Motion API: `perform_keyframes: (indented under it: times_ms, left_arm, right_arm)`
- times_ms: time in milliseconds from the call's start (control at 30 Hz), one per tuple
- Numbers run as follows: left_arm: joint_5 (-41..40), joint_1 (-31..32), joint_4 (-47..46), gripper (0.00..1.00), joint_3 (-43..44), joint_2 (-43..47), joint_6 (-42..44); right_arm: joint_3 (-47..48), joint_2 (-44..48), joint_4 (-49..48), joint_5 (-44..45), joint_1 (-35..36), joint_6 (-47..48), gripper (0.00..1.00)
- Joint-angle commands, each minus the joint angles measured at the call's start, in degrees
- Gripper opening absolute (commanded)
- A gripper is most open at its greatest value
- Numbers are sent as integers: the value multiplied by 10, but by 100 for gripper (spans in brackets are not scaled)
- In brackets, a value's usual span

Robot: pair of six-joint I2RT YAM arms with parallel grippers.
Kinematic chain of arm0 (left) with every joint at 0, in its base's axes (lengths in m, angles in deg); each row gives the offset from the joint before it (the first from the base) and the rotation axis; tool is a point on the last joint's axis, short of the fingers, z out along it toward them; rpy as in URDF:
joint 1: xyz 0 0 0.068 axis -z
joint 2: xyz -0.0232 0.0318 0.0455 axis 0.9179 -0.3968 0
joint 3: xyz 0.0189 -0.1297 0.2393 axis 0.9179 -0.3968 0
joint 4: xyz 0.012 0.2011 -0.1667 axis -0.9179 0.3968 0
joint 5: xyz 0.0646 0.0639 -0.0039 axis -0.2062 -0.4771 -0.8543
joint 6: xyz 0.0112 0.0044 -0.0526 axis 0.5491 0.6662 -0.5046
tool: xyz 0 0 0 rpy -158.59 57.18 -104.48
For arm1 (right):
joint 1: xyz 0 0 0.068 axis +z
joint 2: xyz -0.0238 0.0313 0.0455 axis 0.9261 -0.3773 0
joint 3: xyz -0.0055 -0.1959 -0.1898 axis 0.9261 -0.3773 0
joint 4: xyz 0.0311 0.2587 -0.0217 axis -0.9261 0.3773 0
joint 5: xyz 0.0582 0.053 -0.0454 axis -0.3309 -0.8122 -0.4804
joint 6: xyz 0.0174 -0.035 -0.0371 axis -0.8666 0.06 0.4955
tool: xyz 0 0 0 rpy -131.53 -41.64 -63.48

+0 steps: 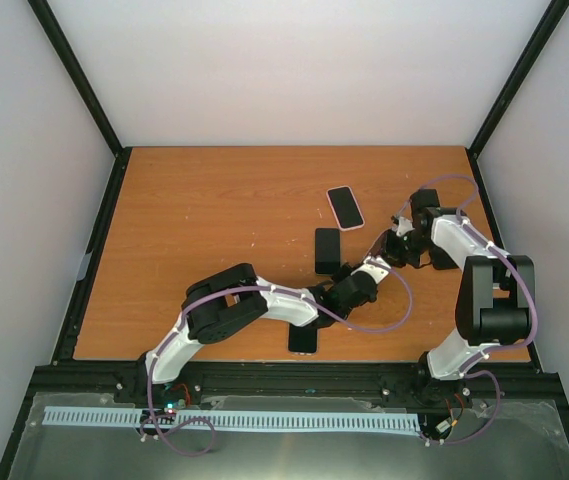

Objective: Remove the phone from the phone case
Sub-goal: Remove the phone case from the phone, then place the phone case at the center of the board.

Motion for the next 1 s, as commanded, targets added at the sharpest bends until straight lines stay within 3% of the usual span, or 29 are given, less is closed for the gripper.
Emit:
perform_keyframes:
  times_ms: [0, 33, 133, 367, 600, 867, 967]
  left_arm:
    - [-56, -15, -18, 5, -6, 24, 53]
    - [-59, -16, -24, 1, -6, 27, 61]
    - [-62, -21, -32, 0, -4, 42, 59]
    - [28, -74, 4, 0, -28, 130, -88]
    - [108, -118, -14, 0, -67, 180, -150]
    - [157, -138, -54, 0, -142, 249, -197]
    - [152, -138, -48, 0, -162, 280, -191]
  right_arm:
    - [7, 13, 52, 29, -12, 13, 3]
    - [10, 16, 52, 45, -14, 12, 3]
    - [20, 28, 51, 87, -16, 19, 3]
    - [19, 67, 38, 116, -17, 37, 3]
    - [1, 106, 28, 183, -17, 68, 3]
    - [-10, 167, 25, 172, -20, 91, 3]
    - [7, 178, 26, 147, -21, 146, 3]
